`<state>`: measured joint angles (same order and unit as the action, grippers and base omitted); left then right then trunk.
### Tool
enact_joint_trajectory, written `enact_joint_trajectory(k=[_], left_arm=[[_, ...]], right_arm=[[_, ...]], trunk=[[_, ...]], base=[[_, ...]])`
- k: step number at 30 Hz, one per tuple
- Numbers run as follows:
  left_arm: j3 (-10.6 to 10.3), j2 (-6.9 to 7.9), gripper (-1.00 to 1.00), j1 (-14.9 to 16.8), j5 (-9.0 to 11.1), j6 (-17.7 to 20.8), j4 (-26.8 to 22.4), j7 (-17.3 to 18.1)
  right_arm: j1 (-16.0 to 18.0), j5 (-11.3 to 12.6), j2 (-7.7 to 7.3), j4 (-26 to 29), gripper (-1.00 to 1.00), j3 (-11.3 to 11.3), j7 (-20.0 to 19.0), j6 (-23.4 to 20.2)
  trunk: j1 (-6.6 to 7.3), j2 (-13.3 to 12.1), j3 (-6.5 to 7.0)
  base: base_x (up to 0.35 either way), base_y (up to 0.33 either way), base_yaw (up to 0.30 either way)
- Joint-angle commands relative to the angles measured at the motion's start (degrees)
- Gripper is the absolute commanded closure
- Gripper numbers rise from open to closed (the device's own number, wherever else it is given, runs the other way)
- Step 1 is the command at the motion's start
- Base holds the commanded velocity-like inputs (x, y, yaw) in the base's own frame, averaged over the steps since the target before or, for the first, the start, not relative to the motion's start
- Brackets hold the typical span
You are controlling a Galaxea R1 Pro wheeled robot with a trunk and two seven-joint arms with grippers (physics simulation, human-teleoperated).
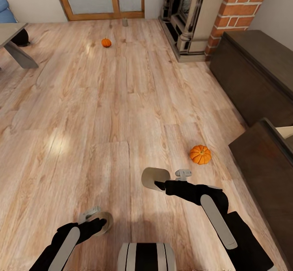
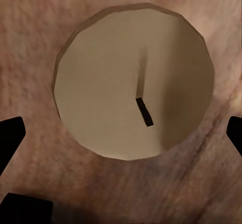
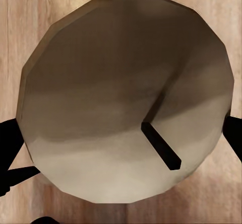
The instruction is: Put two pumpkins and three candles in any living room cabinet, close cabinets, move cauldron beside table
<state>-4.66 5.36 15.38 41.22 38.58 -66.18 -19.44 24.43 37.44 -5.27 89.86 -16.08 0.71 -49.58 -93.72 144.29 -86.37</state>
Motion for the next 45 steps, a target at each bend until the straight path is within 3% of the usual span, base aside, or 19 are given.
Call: enact_joint_trajectory(k=[1, 5, 13, 16, 19, 22, 45], left_arm=[[0.0, -0.02, -1.0, 0.0, 0.0, -0.02, 0.0, 0.01], [0.0, -0.08, -1.0, 0.0, 0.0, -0.02, 0.0, -0.01], [-0.14, -0.09, -1.0, 0.0, 0.0, -0.07, 0.0, -0.05], [-0.16, -0.09, -1.0, 0.0, 0.0, -0.06, 0.0, -0.06], [-0.17, -0.09, -1.0, 0.0, 0.0, -0.03, 0.0, -0.07], [-0.3, -0.09, -1.0, 0.0, 0.0, -0.04, 0.05, -0.07], [-0.79, -0.01, -1.0, 0.0, -0.05, -0.09, 0.04, -0.07]], right_arm=[[0.0, 0.09, 0.0, 0.0, 1.0, 0.0, 0.0, 0.0], [0.0, 0.09, 0.0, 0.02, 1.0, 0.0, 0.0, 0.0], [0.0, 0.61, -0.17, 0.15, 1.0, -0.01, -0.48, -0.24], [0.0, 0.77, -0.13, 0.2, 1.0, -0.04, -3.92, -0.27], [0.0, 0.72, -0.27, 0.19, 1.0, 0.27, -12.19, -0.16], [0.0, 0.64, -0.29, 0.09, 1.0, 0.39, -14.94, -0.1], [0.0, -0.05, -0.14, -0.01, 1.0, 0.27, -15.74, 0.45]], trunk=[[-0.02, 0.02, -0.23], [-0.13, 0.07, -1.11], [-0.13, 0.07, -1.11], [-0.13, 0.07, -1.11], [-0.13, 0.07, -1.11], [-0.13, 0.07, -1.11], [-0.13, 0.07, -1.11]], base=[[0.0, 0.0, 0.0], [0.0, 0.0, 0.0], [0.0, 0.0, 0.0], [0.0, 0.0, 0.0], [0.0, 0.0, 0.0], [0.031, 0.0, 0.0], [0.084, 0.01, 0.0]])
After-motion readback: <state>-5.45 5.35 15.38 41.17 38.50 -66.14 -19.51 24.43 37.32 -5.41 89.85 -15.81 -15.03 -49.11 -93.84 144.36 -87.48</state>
